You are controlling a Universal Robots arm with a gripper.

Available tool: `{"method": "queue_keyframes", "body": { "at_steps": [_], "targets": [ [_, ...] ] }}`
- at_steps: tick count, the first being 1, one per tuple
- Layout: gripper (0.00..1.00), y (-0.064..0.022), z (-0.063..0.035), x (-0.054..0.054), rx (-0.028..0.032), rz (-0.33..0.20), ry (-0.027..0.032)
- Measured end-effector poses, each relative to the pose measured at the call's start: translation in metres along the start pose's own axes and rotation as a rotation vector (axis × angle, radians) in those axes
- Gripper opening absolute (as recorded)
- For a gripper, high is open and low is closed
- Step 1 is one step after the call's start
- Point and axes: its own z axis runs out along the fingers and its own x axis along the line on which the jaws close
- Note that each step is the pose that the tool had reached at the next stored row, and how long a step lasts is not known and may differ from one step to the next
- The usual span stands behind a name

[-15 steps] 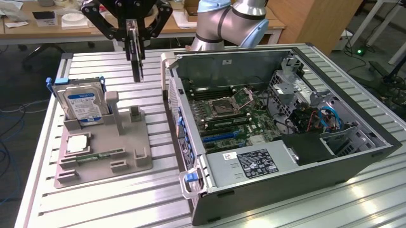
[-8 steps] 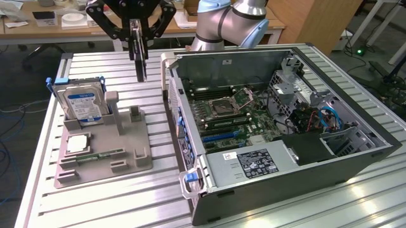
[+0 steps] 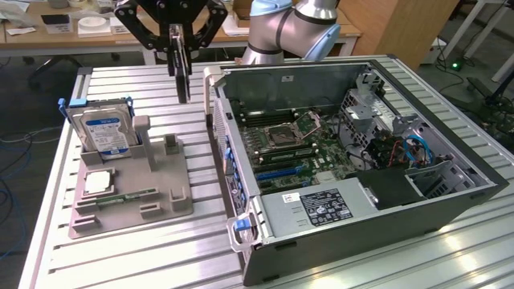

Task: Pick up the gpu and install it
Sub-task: 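Pick up the gpu and move the gpu toward the slot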

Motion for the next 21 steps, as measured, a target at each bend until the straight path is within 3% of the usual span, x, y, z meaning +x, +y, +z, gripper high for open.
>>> {"method": "queue_keyframes", "body": {
  "at_steps": [21],
  "targets": [
    [0.28,0.0000,0.0001,-0.018,0.0000,0.000,0.0000]
  ]
}}
